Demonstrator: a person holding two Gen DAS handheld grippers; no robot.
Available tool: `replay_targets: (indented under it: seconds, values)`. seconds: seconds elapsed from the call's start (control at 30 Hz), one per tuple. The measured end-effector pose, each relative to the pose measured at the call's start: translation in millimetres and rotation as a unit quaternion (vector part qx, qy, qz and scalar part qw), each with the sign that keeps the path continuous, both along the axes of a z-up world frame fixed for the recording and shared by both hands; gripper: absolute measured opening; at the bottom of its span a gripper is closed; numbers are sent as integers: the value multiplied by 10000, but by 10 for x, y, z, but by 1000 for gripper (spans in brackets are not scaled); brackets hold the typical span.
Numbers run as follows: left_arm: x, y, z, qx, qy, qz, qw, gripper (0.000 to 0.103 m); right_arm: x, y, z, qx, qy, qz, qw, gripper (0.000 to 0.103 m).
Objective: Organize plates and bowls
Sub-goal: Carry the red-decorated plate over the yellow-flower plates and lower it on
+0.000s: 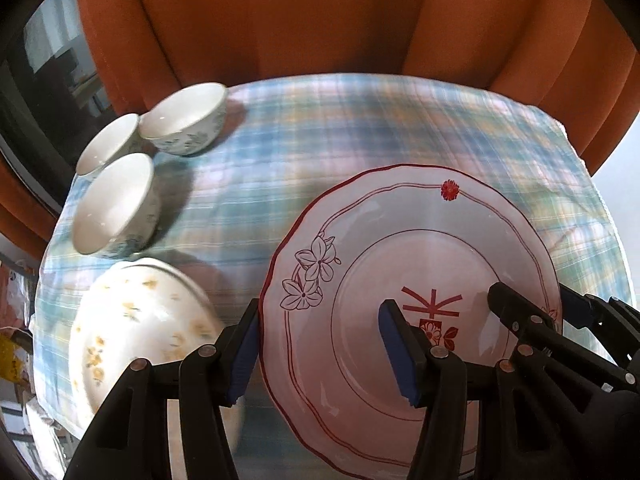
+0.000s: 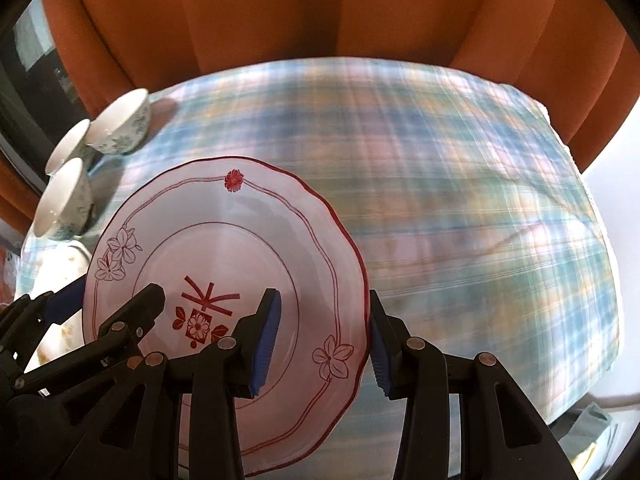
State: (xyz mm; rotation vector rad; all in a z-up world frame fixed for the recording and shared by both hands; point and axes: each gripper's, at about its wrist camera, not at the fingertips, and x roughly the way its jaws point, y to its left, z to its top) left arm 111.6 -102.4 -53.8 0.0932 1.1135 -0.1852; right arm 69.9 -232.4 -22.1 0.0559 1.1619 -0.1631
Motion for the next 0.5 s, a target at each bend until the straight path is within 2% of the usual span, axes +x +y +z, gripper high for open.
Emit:
replay_targets:
  seconds: [0.5]
  values:
    - [-147,1155,1,-281,-44,156,9995,58,-77,1143,86,-196,-89,105,9997,46]
